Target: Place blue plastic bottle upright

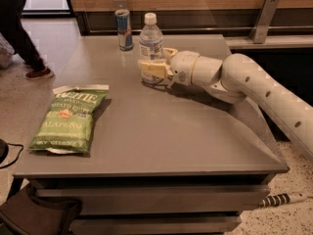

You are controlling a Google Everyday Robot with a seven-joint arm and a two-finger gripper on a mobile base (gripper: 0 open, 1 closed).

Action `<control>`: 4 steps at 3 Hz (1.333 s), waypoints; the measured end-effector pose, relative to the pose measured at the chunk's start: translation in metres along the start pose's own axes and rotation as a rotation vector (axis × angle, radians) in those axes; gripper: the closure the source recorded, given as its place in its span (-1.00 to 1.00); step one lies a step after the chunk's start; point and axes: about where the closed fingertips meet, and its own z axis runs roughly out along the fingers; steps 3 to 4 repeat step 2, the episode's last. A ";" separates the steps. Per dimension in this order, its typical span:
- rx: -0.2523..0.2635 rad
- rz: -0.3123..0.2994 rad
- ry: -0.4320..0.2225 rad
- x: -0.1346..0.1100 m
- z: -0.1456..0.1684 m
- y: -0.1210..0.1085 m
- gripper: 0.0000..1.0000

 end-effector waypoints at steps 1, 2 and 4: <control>-0.004 0.000 -0.001 0.000 0.002 0.002 -0.99; -0.005 0.000 -0.001 -0.001 0.003 0.002 -1.00; -0.005 0.000 -0.001 -0.001 0.003 0.002 -1.00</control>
Offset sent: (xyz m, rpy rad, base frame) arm -0.0005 0.0031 0.0003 0.0004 -0.0002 0.0047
